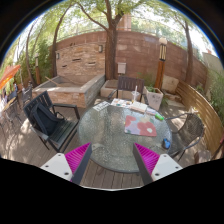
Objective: Arrange mouse
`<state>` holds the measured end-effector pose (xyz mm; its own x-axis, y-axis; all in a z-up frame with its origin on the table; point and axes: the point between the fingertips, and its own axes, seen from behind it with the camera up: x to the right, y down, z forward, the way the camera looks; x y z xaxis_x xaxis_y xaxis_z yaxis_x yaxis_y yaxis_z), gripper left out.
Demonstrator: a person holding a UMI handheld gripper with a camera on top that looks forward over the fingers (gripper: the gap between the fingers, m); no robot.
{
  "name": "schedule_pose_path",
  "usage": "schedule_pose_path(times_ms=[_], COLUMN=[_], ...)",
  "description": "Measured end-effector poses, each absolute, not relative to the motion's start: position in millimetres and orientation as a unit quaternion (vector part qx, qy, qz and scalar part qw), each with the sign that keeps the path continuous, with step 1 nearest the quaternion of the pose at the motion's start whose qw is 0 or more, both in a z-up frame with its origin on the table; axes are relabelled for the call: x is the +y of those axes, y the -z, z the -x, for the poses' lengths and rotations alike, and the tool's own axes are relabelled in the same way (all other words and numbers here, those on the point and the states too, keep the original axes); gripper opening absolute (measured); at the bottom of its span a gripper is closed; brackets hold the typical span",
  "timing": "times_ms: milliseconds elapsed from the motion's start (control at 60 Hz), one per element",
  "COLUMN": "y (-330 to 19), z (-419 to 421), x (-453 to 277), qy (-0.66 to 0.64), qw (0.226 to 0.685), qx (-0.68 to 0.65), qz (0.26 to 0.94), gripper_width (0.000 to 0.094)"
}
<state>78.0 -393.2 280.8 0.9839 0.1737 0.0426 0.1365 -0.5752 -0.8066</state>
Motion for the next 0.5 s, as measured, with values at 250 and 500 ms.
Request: schedule_pose_path(times_ms=[250,500], y=[-231,-141], z=[-127,-237], x=[-397,-388], qy=[-0.011,0.032], qw=[0.419,0.379], qx=[-0.058,-0.019], qz=[0.906,0.924], gripper_width=[0.0848,0.0851])
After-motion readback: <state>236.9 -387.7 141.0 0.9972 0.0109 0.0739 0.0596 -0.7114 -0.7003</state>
